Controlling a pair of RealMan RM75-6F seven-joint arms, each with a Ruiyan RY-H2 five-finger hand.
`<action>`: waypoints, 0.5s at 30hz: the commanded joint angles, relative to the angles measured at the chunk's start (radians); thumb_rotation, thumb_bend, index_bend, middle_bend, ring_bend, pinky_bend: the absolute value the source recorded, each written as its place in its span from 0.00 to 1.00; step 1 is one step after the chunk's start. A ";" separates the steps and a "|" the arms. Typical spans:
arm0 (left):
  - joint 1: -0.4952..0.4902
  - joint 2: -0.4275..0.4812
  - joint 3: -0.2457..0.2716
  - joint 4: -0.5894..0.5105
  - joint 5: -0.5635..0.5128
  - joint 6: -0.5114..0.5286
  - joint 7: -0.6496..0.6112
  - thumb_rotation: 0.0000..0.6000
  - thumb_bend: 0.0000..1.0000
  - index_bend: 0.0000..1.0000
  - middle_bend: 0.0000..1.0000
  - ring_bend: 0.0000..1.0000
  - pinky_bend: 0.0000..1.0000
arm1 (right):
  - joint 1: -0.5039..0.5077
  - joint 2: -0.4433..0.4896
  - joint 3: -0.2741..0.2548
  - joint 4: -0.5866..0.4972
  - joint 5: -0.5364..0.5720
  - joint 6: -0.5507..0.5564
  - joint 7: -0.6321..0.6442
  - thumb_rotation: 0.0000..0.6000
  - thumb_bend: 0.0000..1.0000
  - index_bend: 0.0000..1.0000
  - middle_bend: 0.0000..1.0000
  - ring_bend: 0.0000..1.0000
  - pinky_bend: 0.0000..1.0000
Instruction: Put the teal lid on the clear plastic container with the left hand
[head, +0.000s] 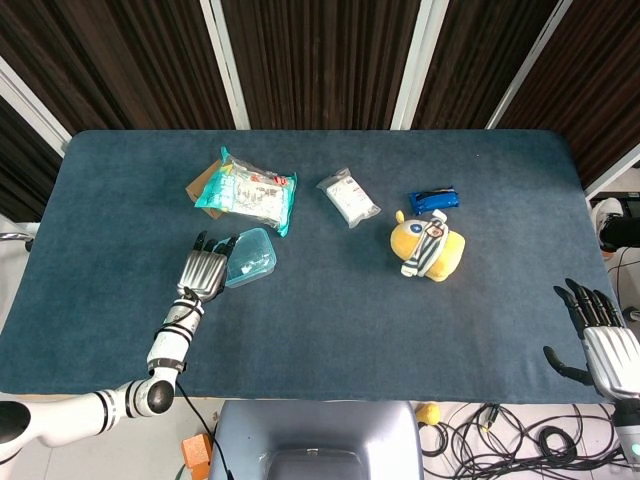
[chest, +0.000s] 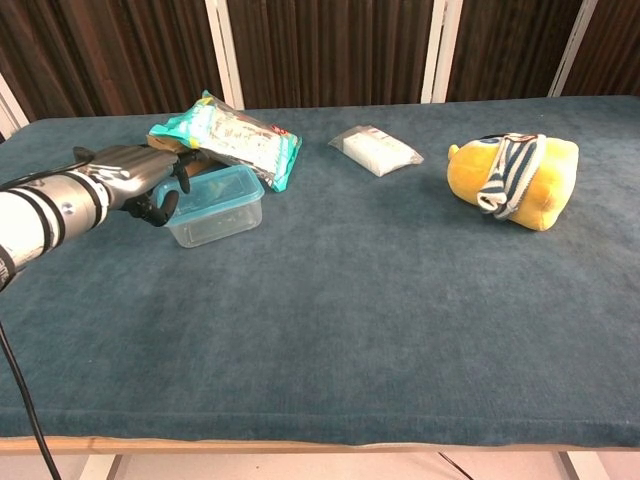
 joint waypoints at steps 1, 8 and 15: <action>-0.002 0.002 0.004 -0.004 -0.013 -0.006 0.006 1.00 0.74 0.00 0.41 0.18 0.00 | 0.001 -0.001 0.000 0.000 0.000 -0.001 -0.002 1.00 0.25 0.00 0.00 0.00 0.00; -0.008 0.007 0.010 -0.016 -0.026 -0.010 0.011 1.00 0.74 0.00 0.41 0.18 0.00 | 0.000 0.000 0.000 -0.001 0.000 -0.001 -0.001 1.00 0.25 0.00 0.00 0.00 0.00; 0.011 0.024 -0.006 -0.055 0.129 0.102 -0.076 1.00 0.57 0.00 0.21 0.08 0.00 | -0.001 0.001 -0.001 0.003 0.000 0.000 0.004 1.00 0.25 0.00 0.00 0.00 0.00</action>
